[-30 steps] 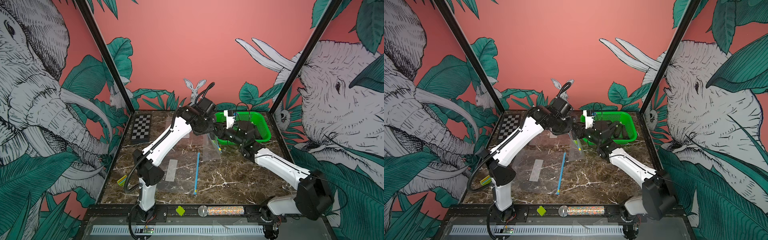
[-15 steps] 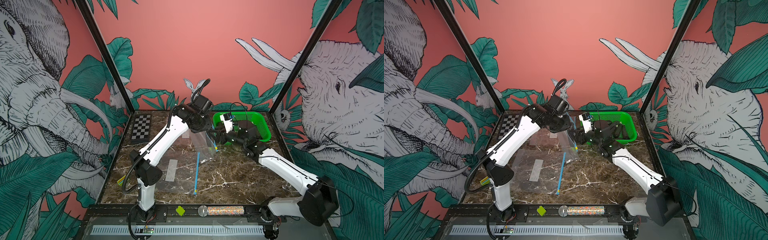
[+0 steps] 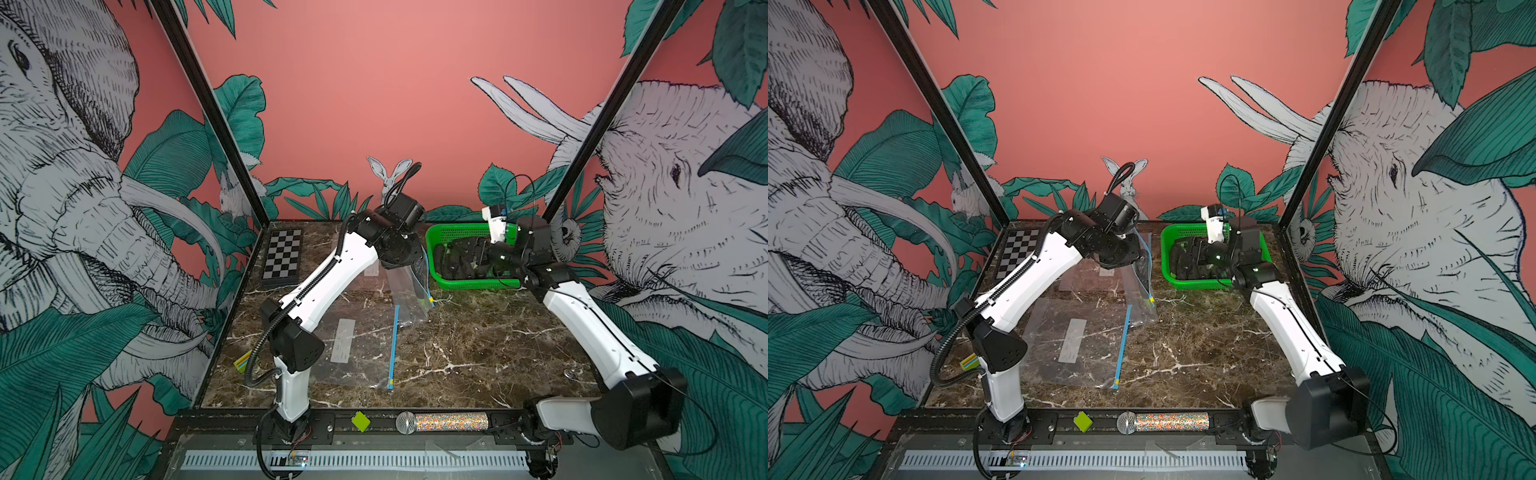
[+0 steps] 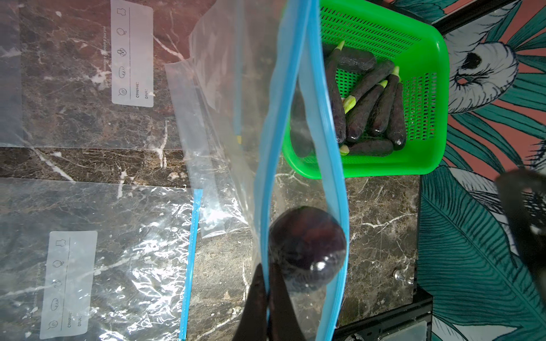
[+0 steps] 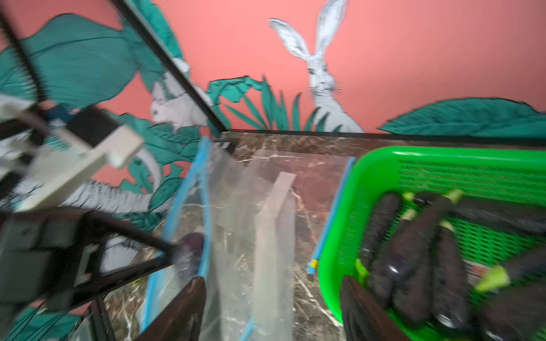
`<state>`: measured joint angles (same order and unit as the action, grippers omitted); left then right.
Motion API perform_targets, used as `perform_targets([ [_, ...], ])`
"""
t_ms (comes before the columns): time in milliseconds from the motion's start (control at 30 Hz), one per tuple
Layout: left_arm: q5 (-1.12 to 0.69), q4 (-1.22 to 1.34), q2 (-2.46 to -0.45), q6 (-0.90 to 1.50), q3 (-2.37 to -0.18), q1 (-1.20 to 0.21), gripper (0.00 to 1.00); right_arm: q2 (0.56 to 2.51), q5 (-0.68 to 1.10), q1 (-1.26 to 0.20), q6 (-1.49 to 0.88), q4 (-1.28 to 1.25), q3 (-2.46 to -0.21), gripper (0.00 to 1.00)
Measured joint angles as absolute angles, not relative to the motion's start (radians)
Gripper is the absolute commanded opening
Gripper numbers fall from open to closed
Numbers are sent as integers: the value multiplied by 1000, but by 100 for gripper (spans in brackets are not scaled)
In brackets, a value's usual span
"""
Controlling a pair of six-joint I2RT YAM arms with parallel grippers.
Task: Place the eggplant in a zip-top bag and seal the zipper
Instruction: Place the eggplant in the zipper food storage bag, then pick up the eggplant from the basket.
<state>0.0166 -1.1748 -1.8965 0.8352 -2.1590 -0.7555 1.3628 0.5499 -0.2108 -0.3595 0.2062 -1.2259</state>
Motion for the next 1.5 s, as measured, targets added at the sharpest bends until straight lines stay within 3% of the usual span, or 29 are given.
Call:
perform_targets([
  [433, 93, -1273, -1903, 796, -2310, -767, 0, 1960, 357, -135, -330, 451, -1659, 76],
  [800, 85, -1270, -1903, 767, -2308, -770, 0, 2273, 282, -163, -350, 603, -2036, 68],
  [1000, 70, -1261, -1903, 767, -2305, -770, 0, 2362, 245, -186, -368, 680, -2152, 66],
  [1333, 59, -1230, -1903, 767, -2238, -770, 0, 2357, 164, -199, -421, 699, -2058, 63],
  [1433, 52, -1221, -1902, 767, -2233, -770, 0, 2357, 155, -199, -425, 700, -2060, 58],
  [1500, 46, -1214, -1898, 767, -2222, -770, 0, 2357, 150, -199, -427, 699, -2060, 50],
])
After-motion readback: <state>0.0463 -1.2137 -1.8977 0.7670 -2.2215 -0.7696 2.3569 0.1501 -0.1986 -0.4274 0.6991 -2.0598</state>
